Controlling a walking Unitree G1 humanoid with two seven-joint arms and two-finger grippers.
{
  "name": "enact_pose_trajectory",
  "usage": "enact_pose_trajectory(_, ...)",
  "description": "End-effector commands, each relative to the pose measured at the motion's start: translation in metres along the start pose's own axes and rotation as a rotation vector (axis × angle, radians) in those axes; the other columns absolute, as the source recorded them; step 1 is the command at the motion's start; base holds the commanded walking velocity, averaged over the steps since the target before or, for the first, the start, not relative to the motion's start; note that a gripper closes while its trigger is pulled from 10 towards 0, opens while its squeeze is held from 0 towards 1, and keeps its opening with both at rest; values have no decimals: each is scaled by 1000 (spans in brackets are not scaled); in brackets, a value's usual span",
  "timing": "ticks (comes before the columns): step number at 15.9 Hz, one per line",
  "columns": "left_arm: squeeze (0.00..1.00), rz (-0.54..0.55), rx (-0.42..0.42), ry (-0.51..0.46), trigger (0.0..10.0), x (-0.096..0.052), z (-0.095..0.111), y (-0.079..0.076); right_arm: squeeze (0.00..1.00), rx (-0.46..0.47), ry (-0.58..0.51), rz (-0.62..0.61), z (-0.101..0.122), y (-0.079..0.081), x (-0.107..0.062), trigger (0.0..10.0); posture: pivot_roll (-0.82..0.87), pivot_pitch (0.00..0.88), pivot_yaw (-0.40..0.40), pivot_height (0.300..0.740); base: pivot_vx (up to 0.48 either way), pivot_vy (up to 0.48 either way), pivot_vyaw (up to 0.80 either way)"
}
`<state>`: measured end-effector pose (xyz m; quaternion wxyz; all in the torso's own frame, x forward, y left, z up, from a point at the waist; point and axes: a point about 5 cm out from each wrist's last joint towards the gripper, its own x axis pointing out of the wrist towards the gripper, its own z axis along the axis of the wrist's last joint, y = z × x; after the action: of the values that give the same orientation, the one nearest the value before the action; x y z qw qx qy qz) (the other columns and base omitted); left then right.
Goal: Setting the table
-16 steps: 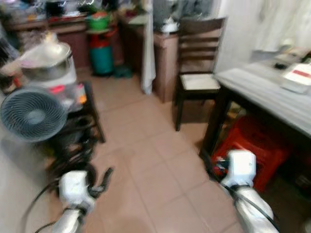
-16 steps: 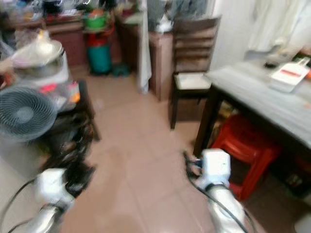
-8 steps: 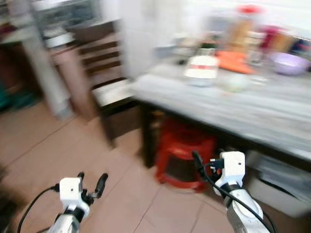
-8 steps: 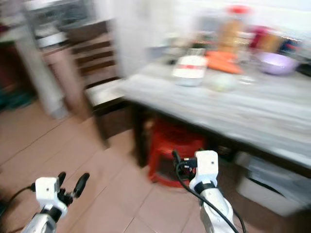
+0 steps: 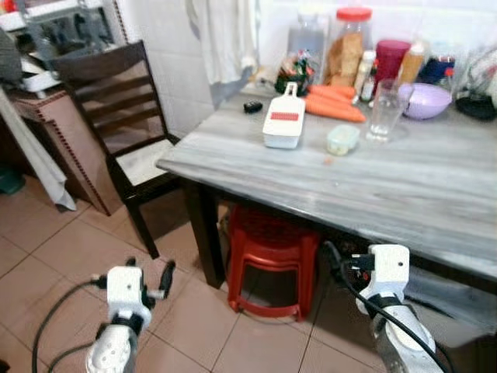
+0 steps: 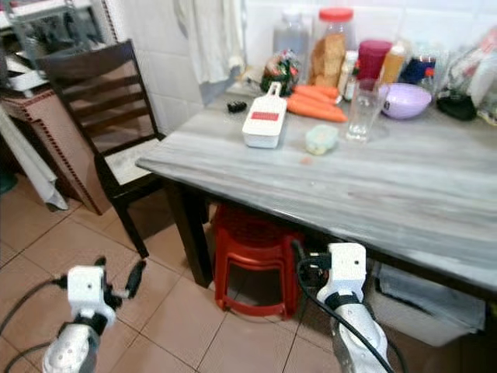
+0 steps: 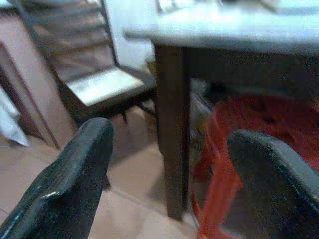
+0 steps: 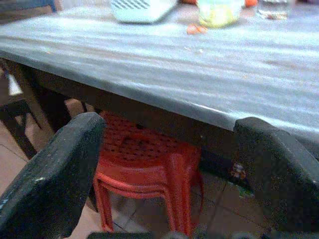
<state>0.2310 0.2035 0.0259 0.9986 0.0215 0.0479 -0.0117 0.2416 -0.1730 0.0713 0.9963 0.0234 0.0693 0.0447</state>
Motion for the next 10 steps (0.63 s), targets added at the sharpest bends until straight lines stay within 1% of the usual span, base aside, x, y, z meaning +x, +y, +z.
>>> enact_pose_trajectory(1, 0, 16, 18, -7, 10000, 0, 7, 1, 0, 7, -22, 7, 6, 4, 2, 10000, 13, 0, 57, 740, -270, 0, 0)
enact_pose_trajectory(3, 0, 22, 31, -17, 10000, 0, 15, -3, 0, 10, -24, -1, 6, 3, 3, 10000, 13, 0, 58, 740, -274, 0, 0)
enact_pose_trajectory(5, 0, 22, 31, -16, 10000, -2, 16, -7, 0, 15, -21, -8, 5, 2, 2, 10000, 14, 0, 58, 740, -259, 0, 0)
enact_pose_trajectory(7, 0, 28, 33, 3, 10000, -4, 19, -11, 0, 8, -28, -8, 6, 3, 2, 10000, 14, 0, 58, 740, -264, 0, 0)
enact_pose_trajectory(9, 0, 33, 38, 16, 10000, -6, 21, -12, 0, -12, -57, -23, 12, 1, 2, 10000, 15, 0, 59, 740, -264, 0, 0)
enact_pose_trajectory(10, 0, 33, 42, 20, 10000, -6, 20, -12, 0, 6, -54, -47, 13, -2, 4, 10000, 15, 0, 58, 740, -266, 0, 0)
